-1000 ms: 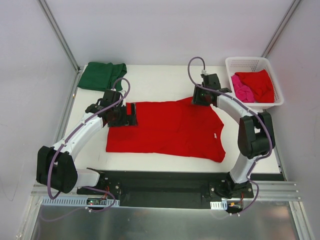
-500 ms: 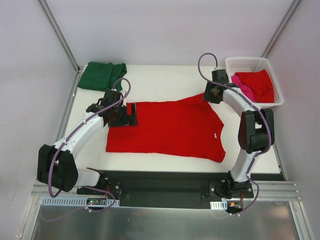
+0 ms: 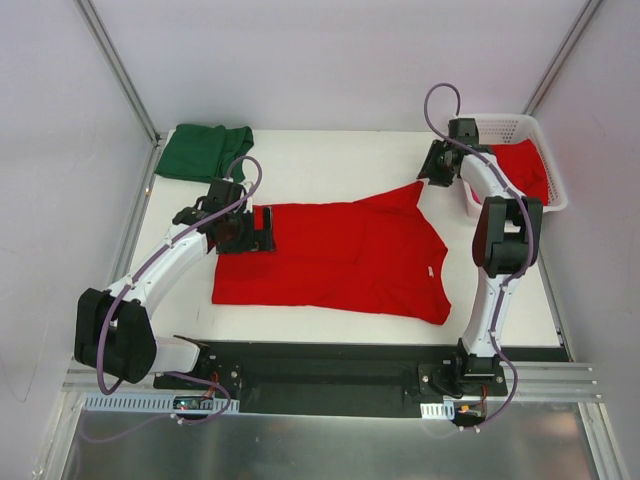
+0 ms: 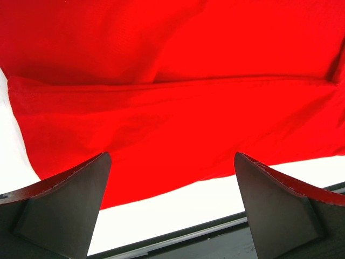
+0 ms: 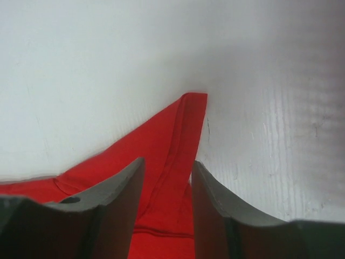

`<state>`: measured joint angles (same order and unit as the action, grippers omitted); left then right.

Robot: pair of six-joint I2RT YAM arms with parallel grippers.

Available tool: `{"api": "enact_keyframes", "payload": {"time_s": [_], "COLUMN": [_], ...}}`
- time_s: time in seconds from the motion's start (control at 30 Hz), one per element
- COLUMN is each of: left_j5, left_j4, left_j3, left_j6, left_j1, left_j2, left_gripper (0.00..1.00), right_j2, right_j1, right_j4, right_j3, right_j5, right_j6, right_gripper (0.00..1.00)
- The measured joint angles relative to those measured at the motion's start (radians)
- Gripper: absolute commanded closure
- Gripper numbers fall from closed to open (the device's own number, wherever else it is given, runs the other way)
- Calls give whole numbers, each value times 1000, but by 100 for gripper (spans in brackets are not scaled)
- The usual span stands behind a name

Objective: Fold and stack the t-shirts
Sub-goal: Fold the tshirt

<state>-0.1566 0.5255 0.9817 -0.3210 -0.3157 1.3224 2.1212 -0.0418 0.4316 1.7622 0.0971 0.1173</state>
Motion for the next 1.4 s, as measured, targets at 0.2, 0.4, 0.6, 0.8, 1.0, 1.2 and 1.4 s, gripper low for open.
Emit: {"api": "enact_keyframes", "payload": {"time_s": [0.2,0.4,0.6,0.8,1.0,1.2,1.4], "left_j5": [0,0,0,0,0,0,0], "left_j4": [-6,-6,-8,-11,-13,-13,-13], "left_j3": [0,0,0,-4,-5,-5,-5], "left_j6": [0,0,0,0,1,1,4], "left_j1": [0,0,0,0,0,0,0], "left_j2": [6,15,15,15,18,37,47], "left_gripper": [1,1,1,1,1,1,1], "right_j2": [44,84,126,158,204,243,284], "right_j1": [33,51,60,63,58,43,2], "right_j4": [0,-3,1,27,79,142,194], "right_j3": [16,35,78,122,191,267,389], "right_j5": [122,208,217,196,154,100,63], "right_j6": [13,31,32,21,-26,-71,-89], "right_gripper": [58,58,59,59,59,59,59]}}
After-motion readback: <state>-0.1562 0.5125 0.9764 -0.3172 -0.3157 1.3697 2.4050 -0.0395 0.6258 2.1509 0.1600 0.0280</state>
